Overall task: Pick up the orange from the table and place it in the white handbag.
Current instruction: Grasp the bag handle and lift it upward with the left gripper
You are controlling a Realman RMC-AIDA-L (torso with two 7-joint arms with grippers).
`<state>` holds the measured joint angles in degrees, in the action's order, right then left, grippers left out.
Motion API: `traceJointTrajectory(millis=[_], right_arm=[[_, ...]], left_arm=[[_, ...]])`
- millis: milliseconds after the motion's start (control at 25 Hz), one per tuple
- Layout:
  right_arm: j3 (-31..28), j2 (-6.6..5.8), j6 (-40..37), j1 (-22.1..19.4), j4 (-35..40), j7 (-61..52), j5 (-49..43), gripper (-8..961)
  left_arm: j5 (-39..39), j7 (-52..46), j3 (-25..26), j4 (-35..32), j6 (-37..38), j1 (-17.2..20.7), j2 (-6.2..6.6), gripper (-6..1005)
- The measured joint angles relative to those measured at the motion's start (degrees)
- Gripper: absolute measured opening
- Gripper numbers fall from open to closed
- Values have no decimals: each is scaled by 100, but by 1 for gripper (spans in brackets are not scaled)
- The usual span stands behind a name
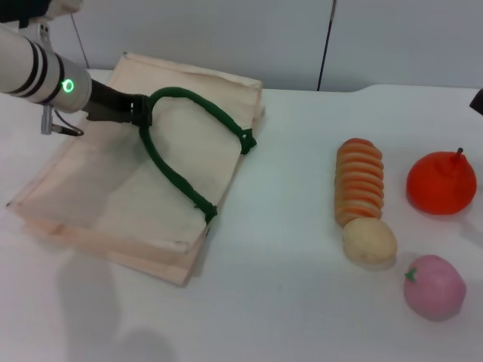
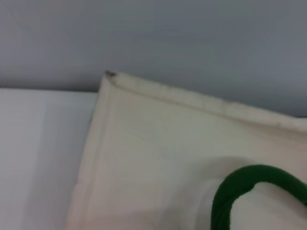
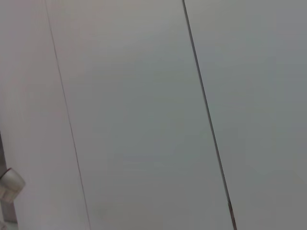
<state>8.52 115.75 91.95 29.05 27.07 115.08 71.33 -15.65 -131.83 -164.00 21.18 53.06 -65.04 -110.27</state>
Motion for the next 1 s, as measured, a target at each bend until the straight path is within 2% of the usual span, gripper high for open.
traceJointTrajectory(millis=[480,800,1000], right_arm=[[0,0,-32,9,0,2,-6,891],[0,0,-48,21,0,2,-12,891],[34,-1,-55,38,0,-7,-51,891]], left_arm=[[1648,1012,0,1409,1590,88,-264,112],[2853,1601,0,1902,2637,328,-303,110],[3323,1776,0,2055,3066,451,-300,108]])
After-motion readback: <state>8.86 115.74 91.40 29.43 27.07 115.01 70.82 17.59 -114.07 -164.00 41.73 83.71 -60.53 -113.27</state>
